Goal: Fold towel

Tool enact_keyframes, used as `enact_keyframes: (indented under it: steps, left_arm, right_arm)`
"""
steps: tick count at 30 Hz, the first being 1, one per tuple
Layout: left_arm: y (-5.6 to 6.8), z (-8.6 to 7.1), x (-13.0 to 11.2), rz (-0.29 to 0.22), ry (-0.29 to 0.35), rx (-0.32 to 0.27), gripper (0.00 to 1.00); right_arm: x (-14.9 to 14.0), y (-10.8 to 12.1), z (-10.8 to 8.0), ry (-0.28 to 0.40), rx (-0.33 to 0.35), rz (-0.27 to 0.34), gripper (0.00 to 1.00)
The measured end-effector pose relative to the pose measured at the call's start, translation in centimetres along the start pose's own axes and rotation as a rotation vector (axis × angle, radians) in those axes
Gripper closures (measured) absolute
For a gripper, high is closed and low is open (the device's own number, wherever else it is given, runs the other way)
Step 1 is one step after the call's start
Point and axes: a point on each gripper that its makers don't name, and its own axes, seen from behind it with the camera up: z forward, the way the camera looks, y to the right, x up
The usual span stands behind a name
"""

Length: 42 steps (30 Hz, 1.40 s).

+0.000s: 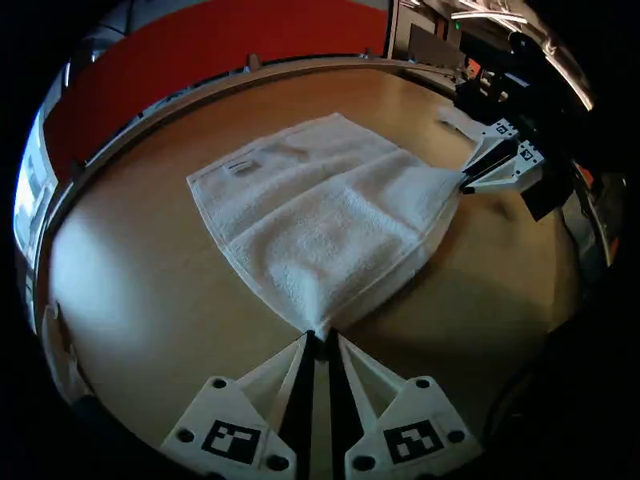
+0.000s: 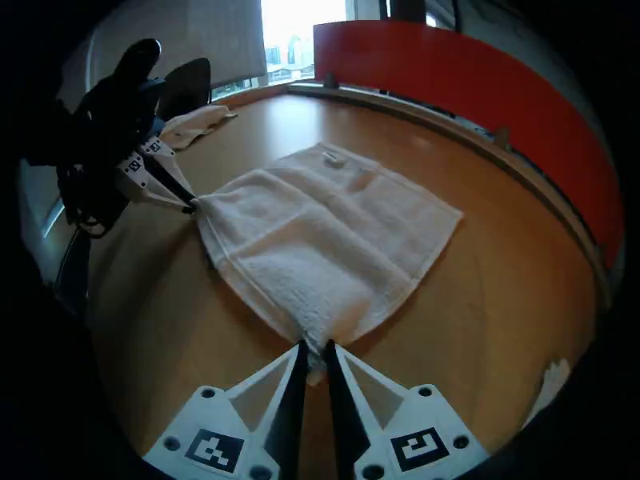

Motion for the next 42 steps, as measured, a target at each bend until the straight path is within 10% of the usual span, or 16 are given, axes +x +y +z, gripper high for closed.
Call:
enact_keyframes:
  steps: [42]
  left_arm:
    - [4.3,-11.3,3.9,-0.129,0.012,-0.049,0.89]
  right_arm:
    - [6.0,-2.1,-10.2,0.052,0.019,-0.029,0.83]
